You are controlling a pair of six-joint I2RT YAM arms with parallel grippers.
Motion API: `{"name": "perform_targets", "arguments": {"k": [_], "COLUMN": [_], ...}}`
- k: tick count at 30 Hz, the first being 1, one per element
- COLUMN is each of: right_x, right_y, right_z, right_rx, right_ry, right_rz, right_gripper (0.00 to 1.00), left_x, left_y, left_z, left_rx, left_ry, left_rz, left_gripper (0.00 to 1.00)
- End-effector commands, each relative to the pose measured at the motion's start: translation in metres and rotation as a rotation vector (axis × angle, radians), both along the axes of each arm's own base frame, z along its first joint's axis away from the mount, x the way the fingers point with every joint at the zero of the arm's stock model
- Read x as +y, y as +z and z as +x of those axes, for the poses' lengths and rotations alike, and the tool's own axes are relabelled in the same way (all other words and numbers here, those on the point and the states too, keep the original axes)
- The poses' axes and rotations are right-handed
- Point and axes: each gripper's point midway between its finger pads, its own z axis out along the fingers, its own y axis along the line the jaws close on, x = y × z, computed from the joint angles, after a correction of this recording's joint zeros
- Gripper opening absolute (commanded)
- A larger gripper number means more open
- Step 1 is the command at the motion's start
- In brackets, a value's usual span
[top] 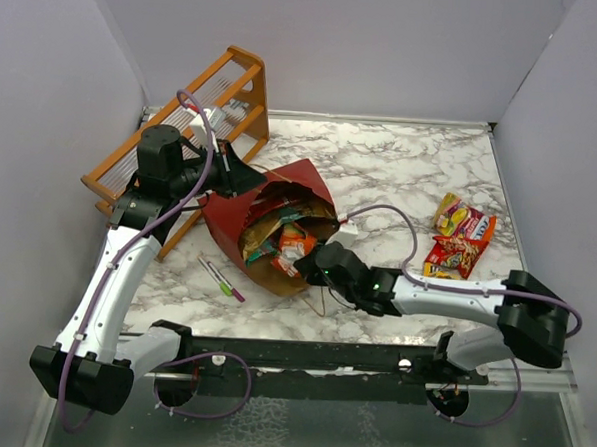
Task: Take the snacks out of the paper bag
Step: Take out the snack from the paper bag, then place the snack at the center of the board.
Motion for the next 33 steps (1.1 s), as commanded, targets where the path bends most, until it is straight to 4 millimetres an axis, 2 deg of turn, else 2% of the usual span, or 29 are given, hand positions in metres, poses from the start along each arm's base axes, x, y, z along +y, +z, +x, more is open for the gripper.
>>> {"name": "perform_targets", "arguments": {"k": [1,5,9,12,16,20,22,25,27,30,33], "right_x": [0.001,-0.008,-0.034,-0.054,-0.079,-0.106,-0.136,-0.185,-0.211,-0.236,-0.259], "right_y": [0.034,0.064,0.089,0.122,0.17,0.215,0.23,0.233,0.231,0.231,0.217], "right_z": [-0.033,-0.054,-0.06,-0.063,-0.057,-0.04,-0.015,0.016,0.025,0.045,0.086], "right_rx": [-0.13,-0.34,-0.52,-0.661,-0.812,-0.918,-0.912,-0.872,-0.835,-0.813,-0.727], "right_ry": [0.307,0.558,0.66,0.684,0.621,0.444,0.191,-0.192,-0.391,-0.564,-0.645], "right_rz": [0.006,-0.083,-0.203,-0.253,-0.292,-0.305,-0.333,-0.396,-0.452,-0.49,-0.443], "right_gripper": [0.01,0.01,0.01,0.01,0.01,0.01,0.01,0.02,0.01,0.01,0.01], "left_x": [-0.001,0.0,-0.001,0.0,0.0,0.0,0.0,0.0,0.0,0.0,0.0], "left_y": [0.016,0.014,0.013,0.012,0.01,0.01,0.009,0.007,0.008,0.009,0.009], "left_z": [-0.003,-0.001,0.001,0.002,0.004,0.004,0.004,0.005,0.005,0.005,0.005], "left_rx": [-0.056,-0.051,-0.048,-0.047,-0.042,-0.041,-0.038,-0.033,-0.031,-0.034,-0.036], "left_ry": [-0.013,-0.01,-0.008,-0.007,-0.006,-0.005,-0.005,-0.005,-0.005,-0.005,-0.005], "left_rz": [-0.027,-0.024,-0.023,-0.018,-0.013,-0.012,-0.01,-0.007,-0.008,-0.005,-0.004], "left_gripper": [0.0,0.0,0.0,0.0,0.0,0.0,0.0,0.0,0.0,0.0,0.0]}}
